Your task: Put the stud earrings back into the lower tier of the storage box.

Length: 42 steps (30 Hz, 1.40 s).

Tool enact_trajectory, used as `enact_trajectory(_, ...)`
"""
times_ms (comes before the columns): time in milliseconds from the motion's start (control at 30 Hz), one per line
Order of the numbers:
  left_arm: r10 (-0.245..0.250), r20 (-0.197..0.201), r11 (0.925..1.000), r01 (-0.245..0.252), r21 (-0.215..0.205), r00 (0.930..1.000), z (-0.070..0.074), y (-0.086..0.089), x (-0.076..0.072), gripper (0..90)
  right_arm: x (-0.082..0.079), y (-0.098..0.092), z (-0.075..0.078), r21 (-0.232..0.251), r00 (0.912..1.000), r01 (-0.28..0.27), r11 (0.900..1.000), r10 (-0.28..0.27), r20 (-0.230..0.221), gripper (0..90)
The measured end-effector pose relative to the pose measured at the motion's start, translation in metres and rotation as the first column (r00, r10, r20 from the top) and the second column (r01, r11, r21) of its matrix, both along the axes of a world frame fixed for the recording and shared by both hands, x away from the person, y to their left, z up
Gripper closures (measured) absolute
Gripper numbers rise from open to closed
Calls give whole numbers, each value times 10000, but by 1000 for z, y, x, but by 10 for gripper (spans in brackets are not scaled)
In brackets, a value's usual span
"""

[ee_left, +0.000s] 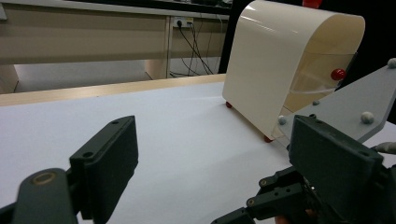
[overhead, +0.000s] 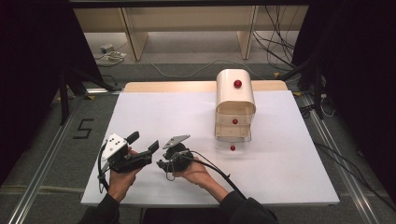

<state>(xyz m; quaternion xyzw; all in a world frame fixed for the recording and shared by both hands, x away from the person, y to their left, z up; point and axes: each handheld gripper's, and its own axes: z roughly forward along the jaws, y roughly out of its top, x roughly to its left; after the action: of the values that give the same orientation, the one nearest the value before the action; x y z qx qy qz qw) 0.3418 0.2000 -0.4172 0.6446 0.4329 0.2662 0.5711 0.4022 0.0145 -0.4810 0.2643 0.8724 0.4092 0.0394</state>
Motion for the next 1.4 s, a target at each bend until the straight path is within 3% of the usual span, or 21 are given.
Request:
enact_trajectory(133, 6, 4, 10000, -6, 4, 10000, 0, 0, 0, 156, 1, 4, -3, -123, 9998, 55, 9999, -58, -176, 636)
enact_trajectory(667, 35, -9, 10000, -35, 24, 10000, 0, 1, 0, 157, 0, 11, -9, -407, 9999, -37, 9992, 33, -99, 812)
enact_trajectory(933, 34, -11, 10000, -34, 31, 10000, 0, 1, 0, 157, -3, 2, 4, -233, 9998, -206, 9995, 208, 60, 813)
enact_trajectory(1400, 23, -39, 10000, -23, 75, 10000, 0, 0, 0, 157, -4, -24, 23, 149, 9994, -50, 9999, 45, 343, 813)
